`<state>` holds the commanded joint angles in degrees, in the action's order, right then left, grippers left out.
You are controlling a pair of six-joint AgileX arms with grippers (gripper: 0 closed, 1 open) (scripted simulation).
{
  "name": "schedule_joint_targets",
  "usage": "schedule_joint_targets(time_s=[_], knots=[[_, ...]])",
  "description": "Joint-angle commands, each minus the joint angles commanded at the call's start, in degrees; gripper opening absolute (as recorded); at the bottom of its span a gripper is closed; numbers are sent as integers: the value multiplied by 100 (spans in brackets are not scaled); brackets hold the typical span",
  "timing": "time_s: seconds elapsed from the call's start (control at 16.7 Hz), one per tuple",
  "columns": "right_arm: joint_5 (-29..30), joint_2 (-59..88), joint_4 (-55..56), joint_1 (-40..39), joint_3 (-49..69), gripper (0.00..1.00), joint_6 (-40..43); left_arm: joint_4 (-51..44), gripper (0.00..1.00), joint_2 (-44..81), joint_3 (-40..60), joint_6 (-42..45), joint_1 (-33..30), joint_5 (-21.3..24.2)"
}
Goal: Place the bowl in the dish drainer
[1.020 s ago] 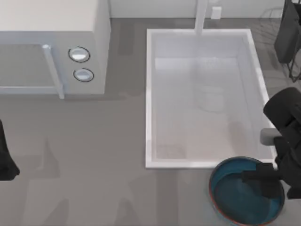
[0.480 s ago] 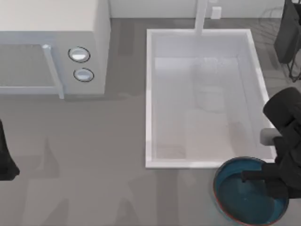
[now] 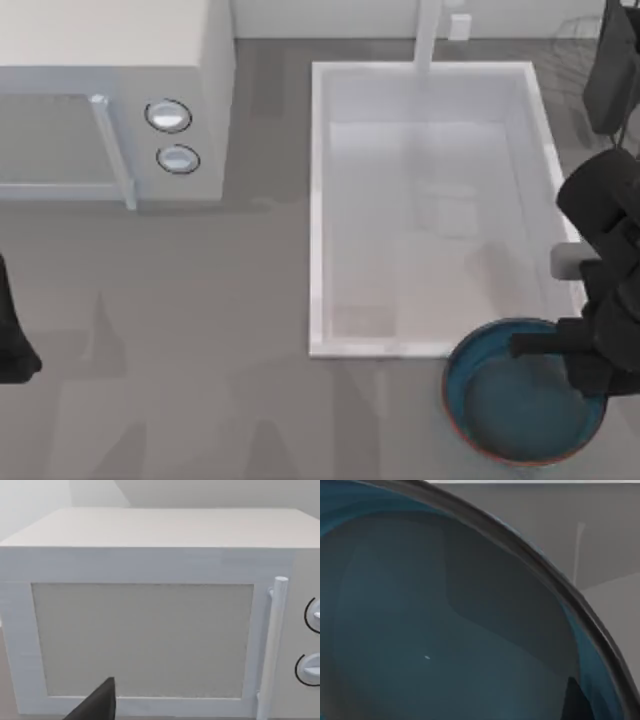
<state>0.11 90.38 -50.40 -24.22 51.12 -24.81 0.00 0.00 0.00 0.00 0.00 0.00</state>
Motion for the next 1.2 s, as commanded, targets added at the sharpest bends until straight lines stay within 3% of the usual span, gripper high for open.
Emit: schedule_joint_targets(time_s=[0.6, 1.2], knots=[[-2, -504, -3730, 58, 3070, 0, 63, 0, 100, 0, 0, 0, 0, 0], [-99, -694, -3888, 197, 3385, 0, 149, 0, 100, 0, 0, 0, 0, 0]])
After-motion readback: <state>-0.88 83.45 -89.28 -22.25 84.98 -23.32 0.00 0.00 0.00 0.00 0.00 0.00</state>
